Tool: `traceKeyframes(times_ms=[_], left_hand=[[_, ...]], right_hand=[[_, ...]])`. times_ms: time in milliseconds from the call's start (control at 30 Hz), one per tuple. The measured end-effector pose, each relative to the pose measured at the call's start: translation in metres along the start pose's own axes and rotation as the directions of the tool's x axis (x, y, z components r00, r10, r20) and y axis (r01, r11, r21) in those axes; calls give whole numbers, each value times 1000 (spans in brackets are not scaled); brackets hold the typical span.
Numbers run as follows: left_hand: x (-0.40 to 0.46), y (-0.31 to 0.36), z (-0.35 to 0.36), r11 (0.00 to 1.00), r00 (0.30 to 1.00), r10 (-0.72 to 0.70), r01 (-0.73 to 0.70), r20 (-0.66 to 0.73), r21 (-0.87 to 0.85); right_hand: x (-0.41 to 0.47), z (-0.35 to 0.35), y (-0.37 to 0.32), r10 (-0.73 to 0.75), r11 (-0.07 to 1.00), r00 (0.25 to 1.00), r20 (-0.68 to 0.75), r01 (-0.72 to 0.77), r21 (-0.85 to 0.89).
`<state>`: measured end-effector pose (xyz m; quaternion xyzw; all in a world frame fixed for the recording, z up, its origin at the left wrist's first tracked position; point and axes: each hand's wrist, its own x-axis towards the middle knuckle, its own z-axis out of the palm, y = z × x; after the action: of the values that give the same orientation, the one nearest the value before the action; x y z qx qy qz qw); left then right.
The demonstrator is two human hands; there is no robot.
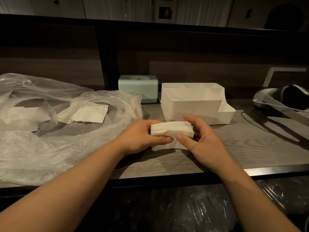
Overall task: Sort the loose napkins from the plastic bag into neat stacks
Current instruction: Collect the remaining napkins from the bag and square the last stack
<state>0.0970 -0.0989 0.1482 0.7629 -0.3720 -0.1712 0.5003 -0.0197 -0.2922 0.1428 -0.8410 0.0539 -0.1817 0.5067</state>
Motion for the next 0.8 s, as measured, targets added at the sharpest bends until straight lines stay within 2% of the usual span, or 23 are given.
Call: traceKeyframes(times_ms=[67,133,167,233,300,467,533,600,733,800], left_hand=[[1,-2,0,1000,1000,2,-2,10,-21],[1,-4,0,999,1000,15,-15,-1,-29],[2,-4,-1,999,1000,24,-24,-12,-24],[3,-6,-1,999,999,36,-36,-22,-4],[3,-7,-1,999,999,39,-39,-33,14],[4,-7,-2,999,999,38,-37,-35,24],[4,-7,-2,999,999,36,-35,-23,22],[3,-7,-1,1000,1000,30,-30,-10,-5],[1,-7,-3,1000,1000,20,-20,-3,-8],[2,-6,-5,1000,1000,-2,2,-1,-4]], right_hand=[[-3,1,-5,-91,954,992,-82,63,-293],[-7,6,-16,-284,762,959,0,226,-606],[-8,12,-21,-358,663,930,86,318,-678],[-9,22,-26,-416,539,886,206,423,-729],[-8,29,-28,-392,459,880,269,440,-771],[-4,29,-28,-316,417,901,298,414,-809],[-4,27,-30,-323,455,903,284,412,-789],[-3,18,-35,-299,575,925,234,370,-730],[3,-1,-27,-112,857,980,162,178,-484],[4,-6,-17,-19,942,986,164,73,-329]])
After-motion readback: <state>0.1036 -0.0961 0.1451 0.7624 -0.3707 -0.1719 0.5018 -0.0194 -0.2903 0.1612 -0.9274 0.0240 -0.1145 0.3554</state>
